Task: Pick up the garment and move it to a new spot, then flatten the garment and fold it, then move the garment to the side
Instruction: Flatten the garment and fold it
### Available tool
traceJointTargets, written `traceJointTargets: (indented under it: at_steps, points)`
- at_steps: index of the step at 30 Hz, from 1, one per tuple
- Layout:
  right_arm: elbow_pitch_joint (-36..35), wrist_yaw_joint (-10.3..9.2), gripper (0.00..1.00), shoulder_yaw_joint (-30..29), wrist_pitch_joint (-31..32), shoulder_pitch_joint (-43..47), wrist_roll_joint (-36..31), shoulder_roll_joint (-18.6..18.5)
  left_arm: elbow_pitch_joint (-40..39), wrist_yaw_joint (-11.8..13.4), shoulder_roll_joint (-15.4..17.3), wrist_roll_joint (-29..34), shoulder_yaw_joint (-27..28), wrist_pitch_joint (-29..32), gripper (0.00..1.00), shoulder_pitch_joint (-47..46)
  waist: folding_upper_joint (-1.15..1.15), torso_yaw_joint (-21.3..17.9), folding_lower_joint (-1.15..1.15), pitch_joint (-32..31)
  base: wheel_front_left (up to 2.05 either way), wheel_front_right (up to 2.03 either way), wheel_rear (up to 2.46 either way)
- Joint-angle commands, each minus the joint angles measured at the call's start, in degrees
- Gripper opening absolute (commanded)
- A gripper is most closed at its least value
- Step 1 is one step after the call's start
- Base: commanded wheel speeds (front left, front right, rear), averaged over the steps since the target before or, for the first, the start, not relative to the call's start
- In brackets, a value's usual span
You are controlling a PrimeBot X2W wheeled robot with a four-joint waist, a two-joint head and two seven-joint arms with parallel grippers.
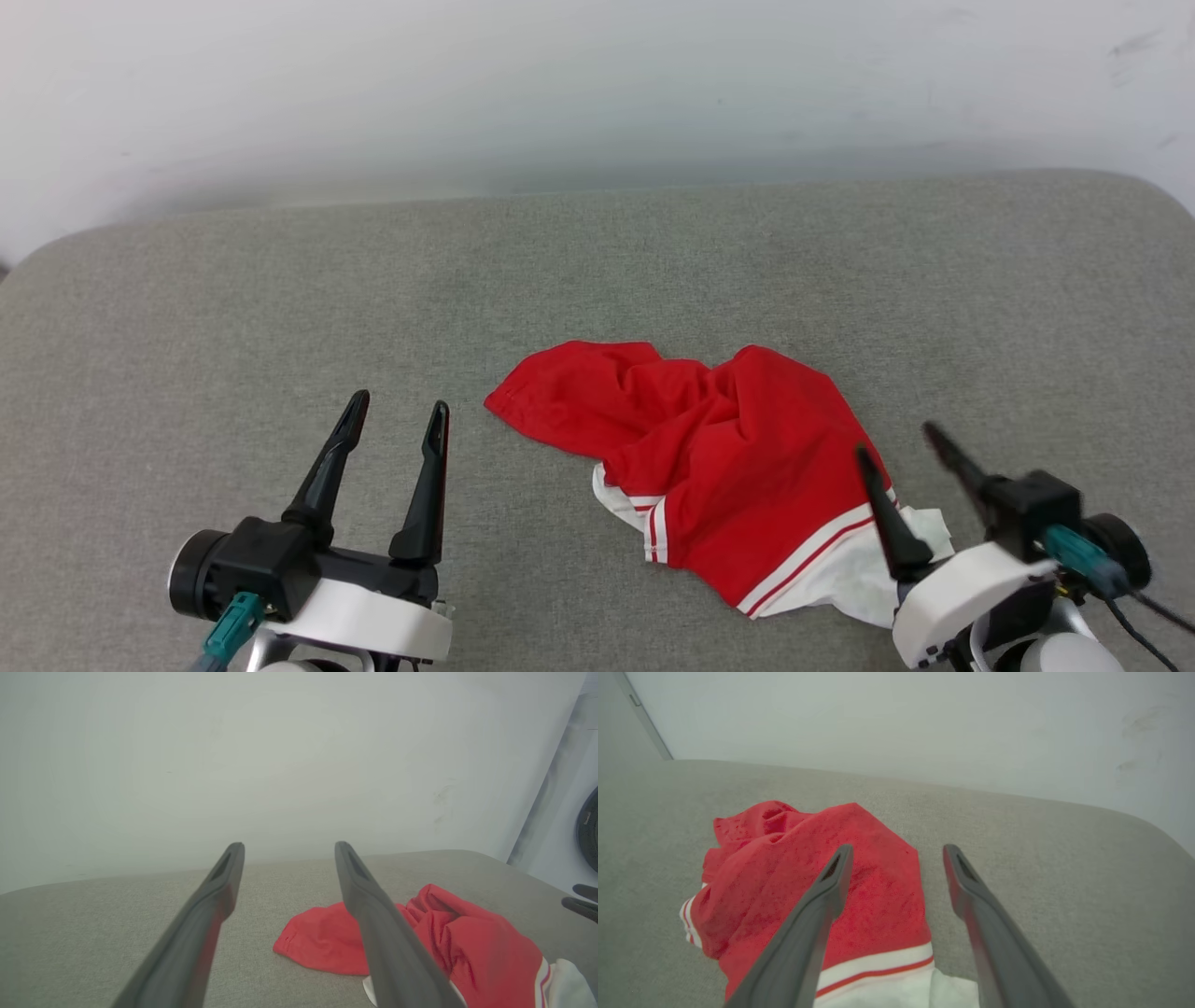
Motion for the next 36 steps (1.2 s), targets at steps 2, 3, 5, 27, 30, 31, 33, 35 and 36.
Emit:
traceJointTargets:
  at_steps: [2, 3, 5, 27, 30, 31, 33, 35, 36]
  points:
    - [0.0, -0.04, 1.0, 2.9, 7.2, -0.7, 3.5, -2.8, 0.1, -0.5, -0.7, 0.6, 0.9, -0.1, 1.0, 0.0, 0.0, 0.2, 0.0, 0.6, 0.0, 0.0, 0.0]
    - [-0.2, -0.04, 1.0, 4.4, 11.6, -0.6, 4.9, -4.6, 0.2, -0.7, -0.9, 0.8, 1.1, -0.1, 1.0, 0.1, 0.0, 0.3, 0.0, 0.8, 0.0, 0.0, 0.0]
    - [-1.2, -0.06, 1.0, 6.9, 19.4, -0.5, 7.1, -7.9, 0.2, -1.0, -1.4, 1.2, 1.3, -0.1, 1.0, -0.1, 0.0, 0.7, 0.0, 1.3, 0.0, 0.0, 0.0]
    - [3.0, -0.03, 0.0, 10.3, 49.8, -0.6, 11.3, -13.6, 1.8, -2.8, -3.9, 3.8, 1.4, -0.1, 1.0, -2.8, 0.0, 6.0, 0.0, 5.7, 0.0, 0.0, 0.0]
    - [2.3, -0.04, 0.0, 8.9, 48.8, -0.7, 11.4, -14.4, 2.1, -2.8, -4.0, 3.9, 1.8, -0.1, 1.0, -2.2, 0.0, 5.2, 0.0, 5.0, 0.0, 0.0, 0.0]
    - [2.0, -0.06, 0.0, 8.4, 48.6, -0.6, 11.4, -14.9, 2.2, -2.8, -4.0, 3.9, 1.8, -0.1, 1.0, -2.1, 0.0, 4.8, 0.0, 4.7, 0.0, 0.0, 0.0]
    - [1.2, -0.07, 0.0, 7.0, 48.0, -0.3, 11.8, -15.8, 2.3, -2.9, -4.0, 4.0, 1.9, -0.1, 1.0, -1.8, 0.0, 4.1, 0.0, 4.4, 0.0, 0.0, 0.0]
    - [0.7, -0.07, 0.0, 4.8, 47.5, -0.2, 12.3, -16.4, 2.4, -2.9, -4.1, 4.0, 1.9, -0.1, 1.0, -1.7, 0.0, 3.3, 0.0, 4.2, 0.0, 0.0, 0.0]
    - [0.5, -0.06, 0.0, 3.6, 47.2, 0.0, 12.3, -16.8, 2.4, -2.9, -4.1, 4.1, 1.8, -0.1, 1.0, -1.7, 0.0, 3.0, 0.0, 4.1, 0.0, 0.0, 0.0]
